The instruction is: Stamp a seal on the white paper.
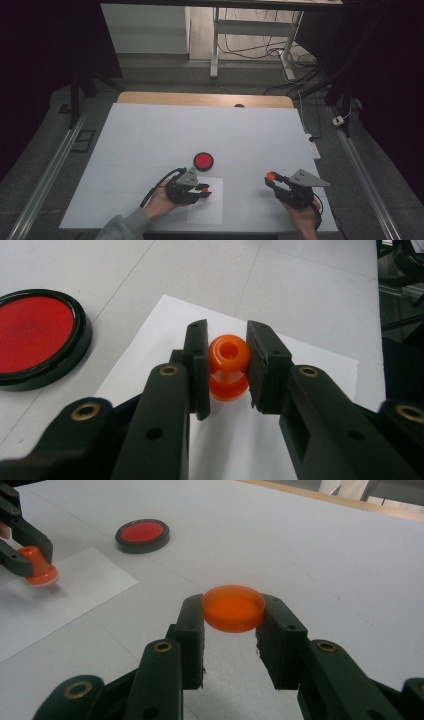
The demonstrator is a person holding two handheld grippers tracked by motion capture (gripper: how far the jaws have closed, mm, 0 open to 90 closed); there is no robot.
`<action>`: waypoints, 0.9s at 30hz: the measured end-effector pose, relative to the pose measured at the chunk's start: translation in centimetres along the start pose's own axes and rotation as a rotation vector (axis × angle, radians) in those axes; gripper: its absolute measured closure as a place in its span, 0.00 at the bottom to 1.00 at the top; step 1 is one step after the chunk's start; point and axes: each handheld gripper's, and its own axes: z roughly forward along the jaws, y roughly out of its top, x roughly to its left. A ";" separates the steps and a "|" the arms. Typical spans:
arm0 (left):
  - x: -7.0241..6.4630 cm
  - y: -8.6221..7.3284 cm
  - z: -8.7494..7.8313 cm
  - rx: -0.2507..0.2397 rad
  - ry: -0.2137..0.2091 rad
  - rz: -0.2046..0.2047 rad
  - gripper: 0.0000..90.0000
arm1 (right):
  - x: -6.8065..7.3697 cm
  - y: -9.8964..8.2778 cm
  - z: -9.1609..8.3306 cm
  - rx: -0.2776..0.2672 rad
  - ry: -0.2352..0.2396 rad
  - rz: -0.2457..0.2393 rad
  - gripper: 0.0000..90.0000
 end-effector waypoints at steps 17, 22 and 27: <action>-0.1 -0.3 0.7 0.023 0.004 0.010 0.81 | 0.0 0.0 0.0 -0.001 0.001 0.001 0.71; -0.1 -0.4 0.8 0.026 0.007 0.015 0.81 | 0.0 0.0 0.1 0.003 0.001 -0.002 0.71; -0.1 -0.5 1.0 0.040 0.011 0.026 0.81 | 0.0 0.0 0.0 0.001 0.000 -0.001 0.71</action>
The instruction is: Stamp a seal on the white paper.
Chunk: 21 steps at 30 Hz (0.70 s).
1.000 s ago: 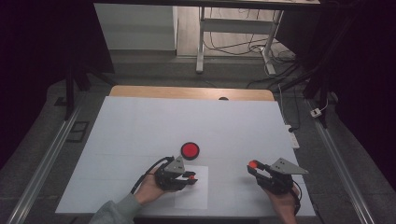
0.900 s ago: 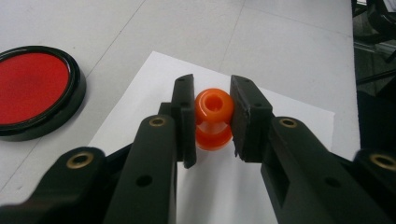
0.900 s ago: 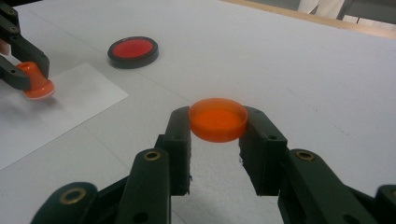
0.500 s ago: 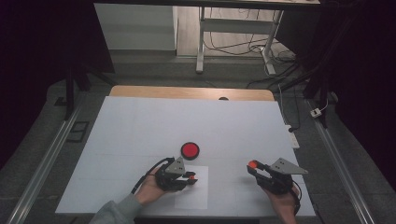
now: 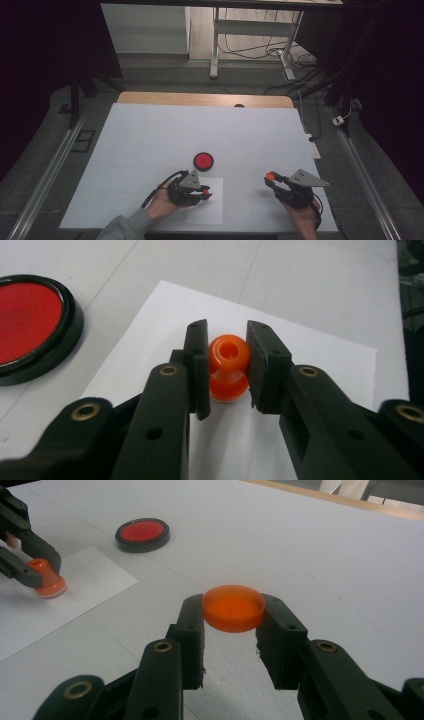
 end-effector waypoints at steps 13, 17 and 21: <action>-0.5 -0.3 0.0 -0.003 0.031 0.033 0.81 | 0.0 0.0 0.0 0.001 -0.002 0.000 0.71; -0.7 -0.4 0.0 -0.009 0.044 0.042 0.81 | 0.0 0.0 0.0 0.000 -0.004 0.000 0.71; -0.8 -0.5 0.0 -0.014 0.054 0.046 0.81 | 0.0 0.0 -0.1 0.002 -0.008 0.001 0.71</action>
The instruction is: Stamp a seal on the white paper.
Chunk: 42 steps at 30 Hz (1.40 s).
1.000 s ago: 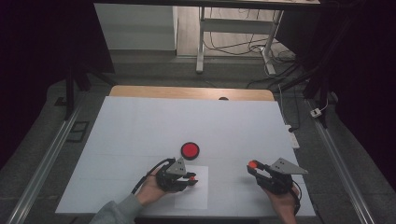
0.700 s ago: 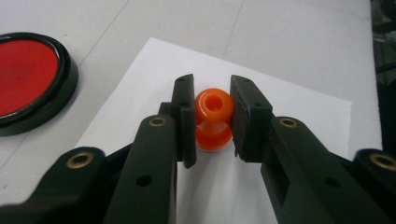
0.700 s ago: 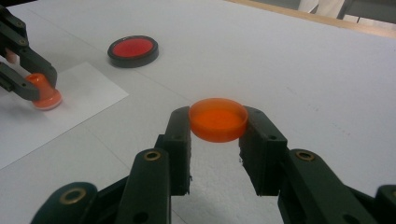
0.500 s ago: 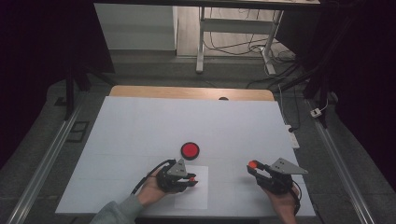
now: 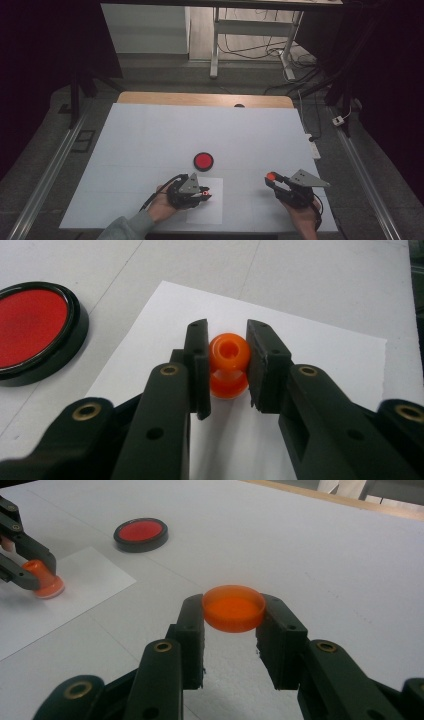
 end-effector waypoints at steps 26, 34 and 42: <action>0.0 -0.2 0.1 -0.012 0.001 0.005 0.81 | 0.0 0.0 0.0 0.001 -0.002 0.002 0.71; 0.0 0.1 -0.1 -0.003 0.003 -0.014 0.81 | -0.1 0.0 0.0 0.001 0.000 0.003 0.71; 1.1 0.5 -2.6 -0.195 -0.011 -0.129 0.81 | -0.2 0.0 0.0 -0.002 0.001 0.006 0.71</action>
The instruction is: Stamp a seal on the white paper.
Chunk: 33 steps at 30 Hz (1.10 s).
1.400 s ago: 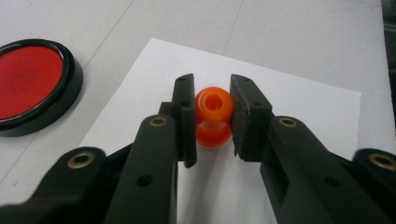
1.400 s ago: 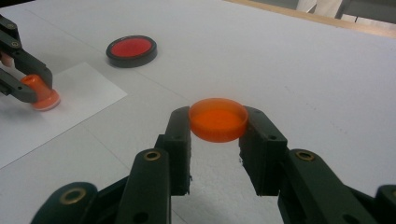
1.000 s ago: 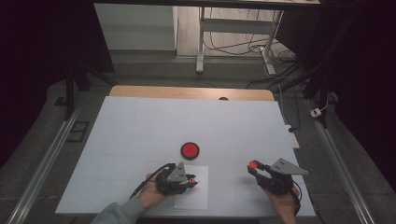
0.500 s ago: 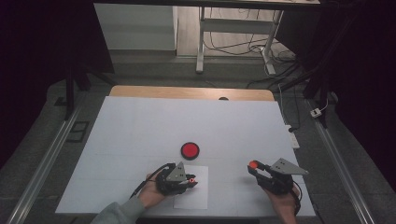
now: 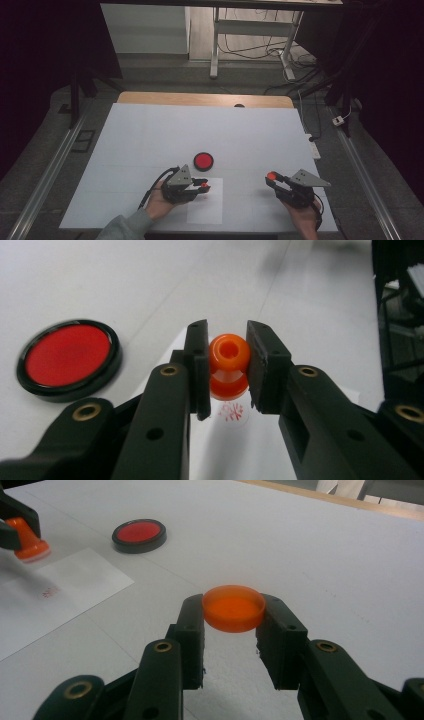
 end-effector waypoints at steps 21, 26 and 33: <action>0.5 0.9 -1.7 -0.050 -0.010 -0.034 0.81 | 0.1 0.0 0.1 0.003 0.003 -0.004 0.71; 1.1 1.3 -2.6 -0.081 -0.016 -0.077 0.81 | 0.1 0.0 0.2 0.002 0.003 -0.002 0.71; 1.6 1.8 -3.3 -0.089 0.012 -0.095 0.81 | 0.2 0.1 0.2 0.004 0.003 -0.005 0.71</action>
